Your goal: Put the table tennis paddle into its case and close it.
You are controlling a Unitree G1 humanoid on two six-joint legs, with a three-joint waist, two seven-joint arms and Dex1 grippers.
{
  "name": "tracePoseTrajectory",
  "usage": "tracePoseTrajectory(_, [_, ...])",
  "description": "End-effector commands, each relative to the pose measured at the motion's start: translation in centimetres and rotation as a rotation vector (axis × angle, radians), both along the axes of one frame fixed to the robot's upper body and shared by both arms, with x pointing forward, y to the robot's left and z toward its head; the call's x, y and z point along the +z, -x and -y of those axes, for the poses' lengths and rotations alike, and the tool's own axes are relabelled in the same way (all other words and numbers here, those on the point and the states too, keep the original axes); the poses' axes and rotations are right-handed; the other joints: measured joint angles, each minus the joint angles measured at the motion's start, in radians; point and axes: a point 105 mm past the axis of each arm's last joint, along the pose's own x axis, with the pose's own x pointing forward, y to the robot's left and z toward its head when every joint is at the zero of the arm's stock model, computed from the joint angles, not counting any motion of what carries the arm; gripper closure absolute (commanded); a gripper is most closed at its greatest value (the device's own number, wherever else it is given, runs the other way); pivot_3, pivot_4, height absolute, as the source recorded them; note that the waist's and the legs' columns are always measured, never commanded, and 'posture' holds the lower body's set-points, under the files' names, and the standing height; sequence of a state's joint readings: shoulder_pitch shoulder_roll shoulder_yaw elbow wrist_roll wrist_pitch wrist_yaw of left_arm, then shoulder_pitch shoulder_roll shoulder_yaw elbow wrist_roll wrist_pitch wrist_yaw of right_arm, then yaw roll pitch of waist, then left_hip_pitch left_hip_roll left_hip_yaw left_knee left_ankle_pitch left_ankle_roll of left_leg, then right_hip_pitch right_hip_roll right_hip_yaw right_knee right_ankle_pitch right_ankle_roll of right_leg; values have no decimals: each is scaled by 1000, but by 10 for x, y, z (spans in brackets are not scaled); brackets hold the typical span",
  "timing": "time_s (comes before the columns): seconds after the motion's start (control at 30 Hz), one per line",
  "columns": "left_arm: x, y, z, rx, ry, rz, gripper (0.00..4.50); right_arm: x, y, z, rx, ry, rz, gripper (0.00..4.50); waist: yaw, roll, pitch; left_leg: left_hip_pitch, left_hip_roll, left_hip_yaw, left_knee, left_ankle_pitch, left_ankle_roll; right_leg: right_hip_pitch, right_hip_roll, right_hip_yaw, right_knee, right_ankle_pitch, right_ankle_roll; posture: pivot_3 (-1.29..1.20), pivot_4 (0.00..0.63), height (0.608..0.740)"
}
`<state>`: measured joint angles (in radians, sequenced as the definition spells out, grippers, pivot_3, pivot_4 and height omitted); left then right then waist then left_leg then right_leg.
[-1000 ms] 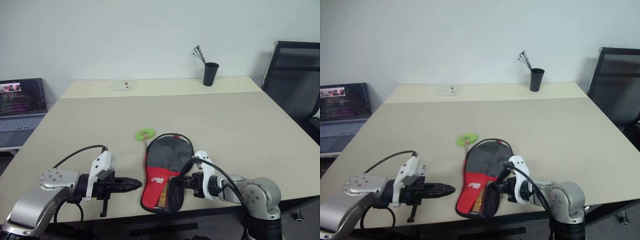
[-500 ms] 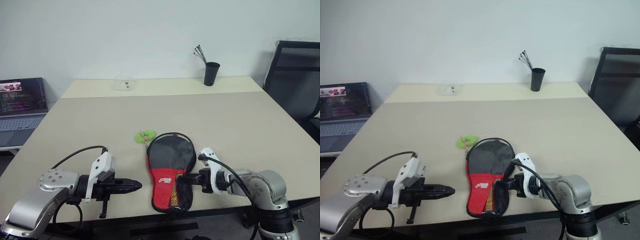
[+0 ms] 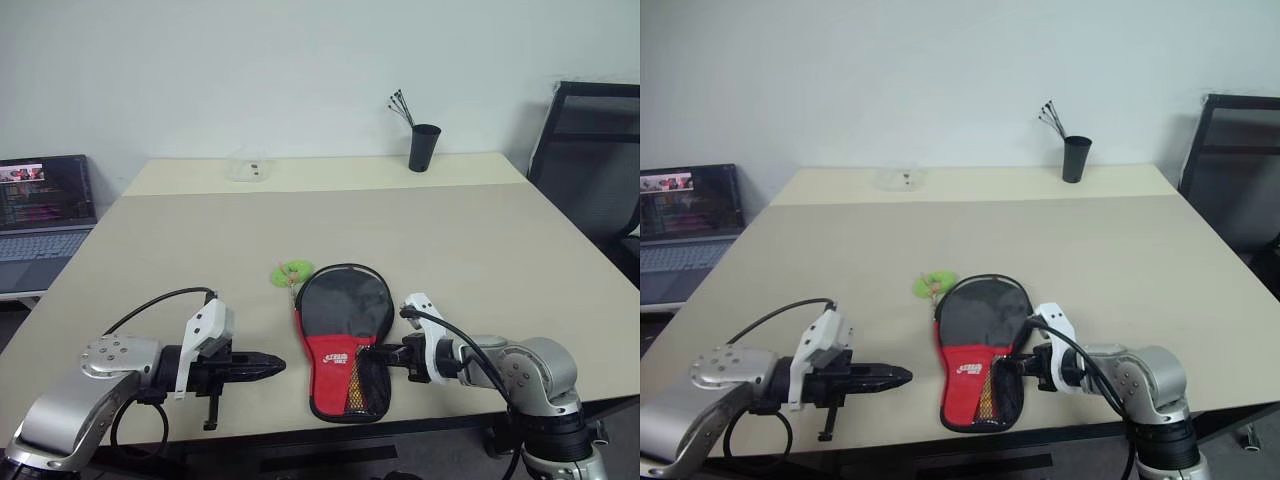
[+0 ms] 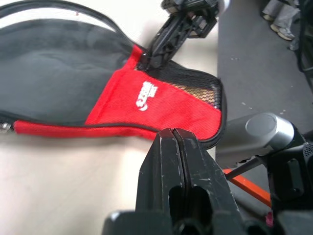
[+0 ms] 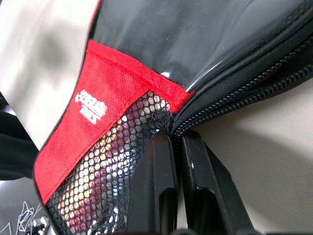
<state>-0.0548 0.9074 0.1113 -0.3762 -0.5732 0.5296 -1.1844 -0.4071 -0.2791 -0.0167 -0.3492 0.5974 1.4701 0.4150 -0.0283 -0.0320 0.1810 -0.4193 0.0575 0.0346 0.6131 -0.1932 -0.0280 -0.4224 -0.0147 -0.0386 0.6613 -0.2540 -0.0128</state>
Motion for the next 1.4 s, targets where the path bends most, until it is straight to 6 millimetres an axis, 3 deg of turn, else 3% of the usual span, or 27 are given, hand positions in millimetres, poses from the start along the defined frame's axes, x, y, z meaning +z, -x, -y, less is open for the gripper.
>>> tracePoseTrajectory(0.03, [6,-6,4,17,23,33,4500,12,-4,13,-49,7,50,4470,3,0,0,0,0,0,0,0,0,0,0,0,0,0,0,0,150,740])
tracePoseTrajectory(0.17, [3,-13,3,62,16,32,4500,23,-2,13,-55,-5,84,3370,5,0,0,0,0,0,0,0,0,0,0,0,0,0,0,0,150,740])
tracePoseTrajectory(0.37, [1,-21,1,120,27,57,4500,54,9,21,38,82,276,1285,4,0,0,0,1,0,0,0,0,0,1,0,1,0,0,0,150,740])
tracePoseTrajectory(0.47, [1,-27,0,155,41,89,4500,81,9,20,113,65,405,194,4,0,0,1,1,0,0,0,0,0,1,0,0,0,0,0,150,740])
tracePoseTrajectory(0.5, [1,-30,-2,167,39,101,4500,89,8,18,133,52,437,31,2,0,0,2,1,0,0,0,0,0,1,0,1,0,0,0,150,740])
tracePoseTrajectory(0.63, [1,-42,-5,217,44,137,4500,100,2,-5,231,40,564,31,1,-1,0,2,1,0,0,0,0,1,6,0,1,0,0,0,150,740])
tracePoseTrajectory(0.83, [2,-58,-16,293,43,178,4500,74,-12,-45,304,48,603,31,0,-1,0,2,5,1,0,0,0,0,12,-1,2,-1,-1,0,150,740])
tracePoseTrajectory(0.97, [8,-74,-27,396,54,227,3579,55,-21,-61,292,60,607,0,1,-1,0,2,5,2,1,0,0,0,12,0,3,0,-1,0,150,740])
tracePoseTrajectory(1.3, [26,-124,-45,604,52,314,22,35,-28,-68,263,120,619,0,5,-2,-1,2,4,2,1,0,0,0,12,-1,4,0,-1,0,150,740])
tracePoseTrajectory(1.4, [28,-142,-46,637,62,287,22,34,-28,-69,260,122,619,0,5,-2,-1,2,4,3,2,0,0,0,12,-1,4,0,-1,0,150,740])
